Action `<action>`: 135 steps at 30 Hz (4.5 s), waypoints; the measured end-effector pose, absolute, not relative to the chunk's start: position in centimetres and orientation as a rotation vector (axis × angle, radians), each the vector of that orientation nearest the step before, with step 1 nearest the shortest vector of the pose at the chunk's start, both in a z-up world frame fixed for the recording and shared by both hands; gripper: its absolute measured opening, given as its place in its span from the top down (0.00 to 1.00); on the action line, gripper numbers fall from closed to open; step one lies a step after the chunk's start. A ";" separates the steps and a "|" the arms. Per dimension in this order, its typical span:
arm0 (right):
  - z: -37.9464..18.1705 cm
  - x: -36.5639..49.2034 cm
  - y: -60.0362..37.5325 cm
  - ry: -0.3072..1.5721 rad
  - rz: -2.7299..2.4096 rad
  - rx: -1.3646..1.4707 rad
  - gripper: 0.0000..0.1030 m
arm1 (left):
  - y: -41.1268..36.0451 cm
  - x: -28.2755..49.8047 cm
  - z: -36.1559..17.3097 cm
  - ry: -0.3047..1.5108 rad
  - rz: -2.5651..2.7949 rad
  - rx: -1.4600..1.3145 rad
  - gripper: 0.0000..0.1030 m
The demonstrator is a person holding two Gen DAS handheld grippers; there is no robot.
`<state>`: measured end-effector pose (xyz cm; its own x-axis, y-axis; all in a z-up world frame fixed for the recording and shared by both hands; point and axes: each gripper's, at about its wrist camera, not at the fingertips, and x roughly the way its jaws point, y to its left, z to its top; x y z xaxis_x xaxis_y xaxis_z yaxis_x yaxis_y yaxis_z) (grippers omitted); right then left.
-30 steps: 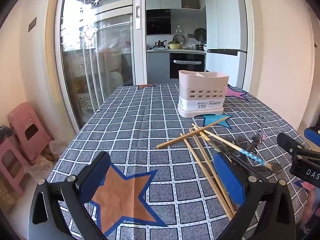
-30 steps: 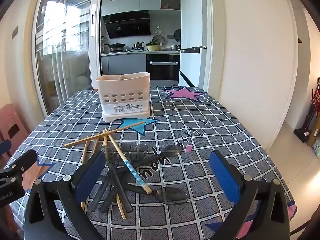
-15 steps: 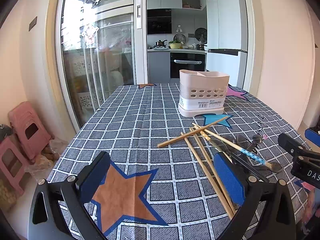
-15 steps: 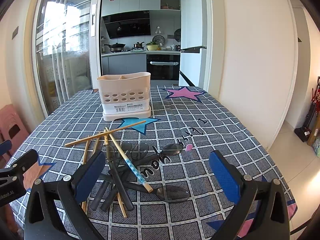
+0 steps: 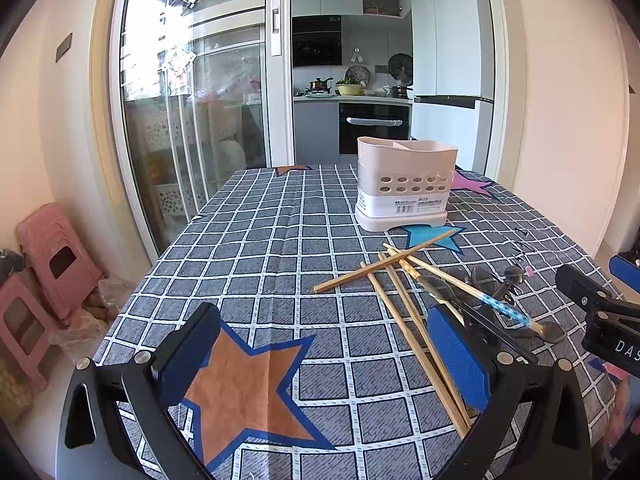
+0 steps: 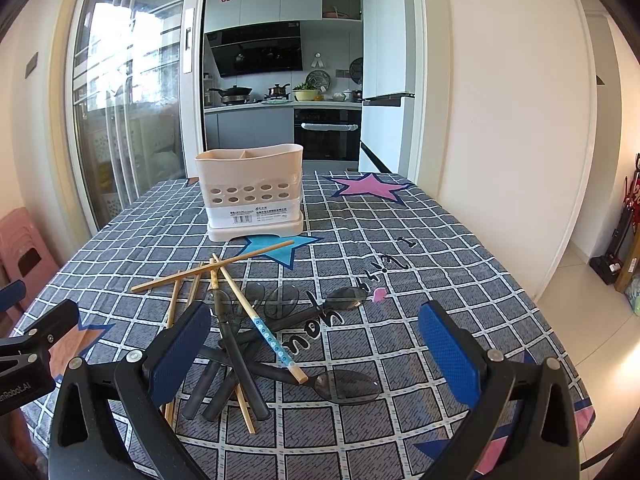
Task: Organize utensils
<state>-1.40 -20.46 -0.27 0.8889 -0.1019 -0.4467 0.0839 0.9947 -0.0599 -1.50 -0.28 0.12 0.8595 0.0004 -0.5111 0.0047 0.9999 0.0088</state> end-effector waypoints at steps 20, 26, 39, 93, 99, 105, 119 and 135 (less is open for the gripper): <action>-0.3 -1.4 -20.4 0.468 -0.095 -0.041 0.00 | -0.2 -1.5 0.2 0.537 -0.003 0.010 0.00; -0.3 -1.4 -20.4 0.469 -0.094 -0.040 0.00 | -0.2 -1.5 0.1 0.538 -0.002 0.009 0.00; -0.4 -1.4 -20.4 0.469 -0.095 -0.040 0.00 | -0.3 -1.5 -0.1 0.541 -0.001 0.010 0.00; -1.0 -0.1 -21.6 0.563 -0.106 0.003 0.00 | 0.7 1.5 -1.9 0.740 0.006 -0.037 0.00; -0.6 2.1 -23.6 0.664 -0.119 0.059 0.00 | 0.2 5.0 -2.7 0.909 -0.062 -0.039 0.00; -0.8 5.2 -25.8 0.813 -0.095 0.222 0.00 | -0.9 7.5 -3.4 0.991 -0.065 -0.004 0.00; -4.9 12.6 -28.7 1.177 -0.196 0.641 0.39 | -0.9 11.2 -4.7 1.123 -0.063 -0.005 0.00; -5.2 17.3 -24.5 1.300 -0.337 0.354 0.58 | -1.2 14.9 -7.5 1.203 0.095 -0.054 0.00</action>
